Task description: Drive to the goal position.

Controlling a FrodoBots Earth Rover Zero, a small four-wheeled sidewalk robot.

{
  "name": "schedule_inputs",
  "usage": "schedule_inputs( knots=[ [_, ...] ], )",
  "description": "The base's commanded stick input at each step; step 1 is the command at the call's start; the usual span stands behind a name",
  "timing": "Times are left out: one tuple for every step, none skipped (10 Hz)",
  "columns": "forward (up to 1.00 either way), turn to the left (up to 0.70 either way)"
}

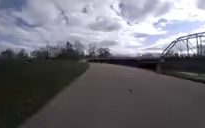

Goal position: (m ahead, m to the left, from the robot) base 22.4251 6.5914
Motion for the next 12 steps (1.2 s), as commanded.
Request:
schedule_inputs(
  knots=[
    [1.0,0.0],
    [1.0,0.0],
    [1.0,0.0],
    [1.0,0.0],
    [1.0,-0.19],
    [1.0,-0.26],
    [1.0,-0.06],
    [1.0,0.0],
    [1.0,0.0],
    [1.0,0.0],
    [1.0,0.0],
    [1.0,0.0]
  ],
)
